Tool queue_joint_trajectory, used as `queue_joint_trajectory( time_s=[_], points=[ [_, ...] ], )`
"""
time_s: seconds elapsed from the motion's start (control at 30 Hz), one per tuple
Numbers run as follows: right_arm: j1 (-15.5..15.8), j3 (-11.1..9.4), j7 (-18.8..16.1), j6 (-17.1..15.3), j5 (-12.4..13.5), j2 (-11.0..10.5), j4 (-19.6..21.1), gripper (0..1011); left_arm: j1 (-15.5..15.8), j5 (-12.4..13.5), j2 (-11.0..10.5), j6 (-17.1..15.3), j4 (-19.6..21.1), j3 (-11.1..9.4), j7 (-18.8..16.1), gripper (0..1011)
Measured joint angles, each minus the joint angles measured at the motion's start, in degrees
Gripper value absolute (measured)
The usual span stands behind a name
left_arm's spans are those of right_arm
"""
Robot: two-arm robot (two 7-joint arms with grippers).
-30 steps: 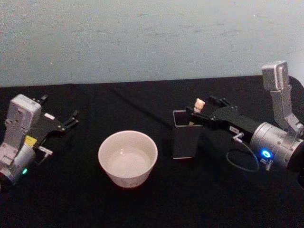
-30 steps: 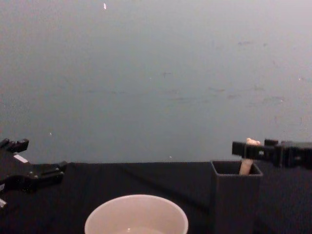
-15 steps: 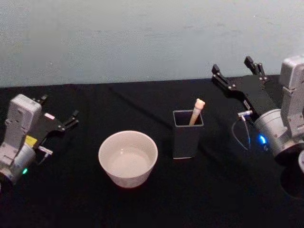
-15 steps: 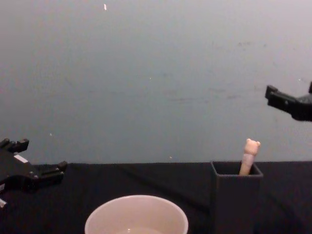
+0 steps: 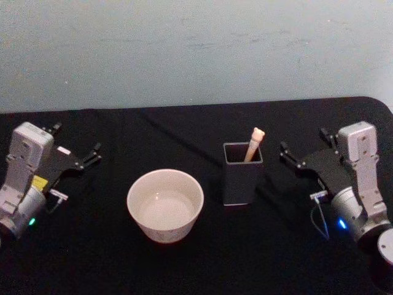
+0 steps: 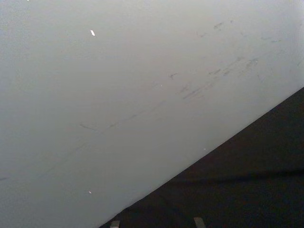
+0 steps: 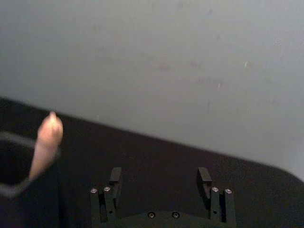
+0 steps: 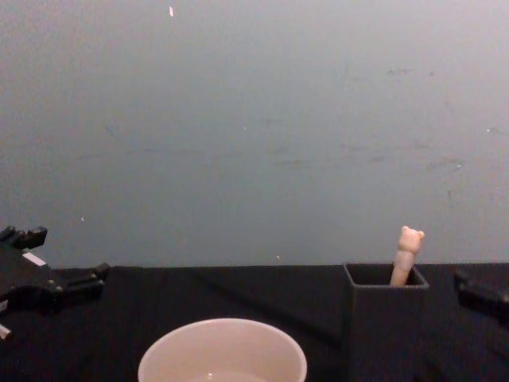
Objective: Pick up the stirring spoon with one hand, stir inside the cup, then place it back in its original position.
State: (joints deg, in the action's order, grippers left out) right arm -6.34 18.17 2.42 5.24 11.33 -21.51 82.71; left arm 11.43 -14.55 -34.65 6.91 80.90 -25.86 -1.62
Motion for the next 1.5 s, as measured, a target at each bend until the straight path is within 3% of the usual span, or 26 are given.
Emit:
queue_joint_trajectory(
  time_s=[0.23,1.5],
  points=[
    [-0.8,-0.2,-1.7,-1.0,-0.7,0.7,-3.3,1002,0.0,0.0,0.0,0.0,0.0,0.0,0.0,1001],
    [-0.5,-0.1,-1.1,-0.5,-0.9,0.6,-2.9,1003,0.0,0.0,0.0,0.0,0.0,0.0,0.0,1001]
  ],
)
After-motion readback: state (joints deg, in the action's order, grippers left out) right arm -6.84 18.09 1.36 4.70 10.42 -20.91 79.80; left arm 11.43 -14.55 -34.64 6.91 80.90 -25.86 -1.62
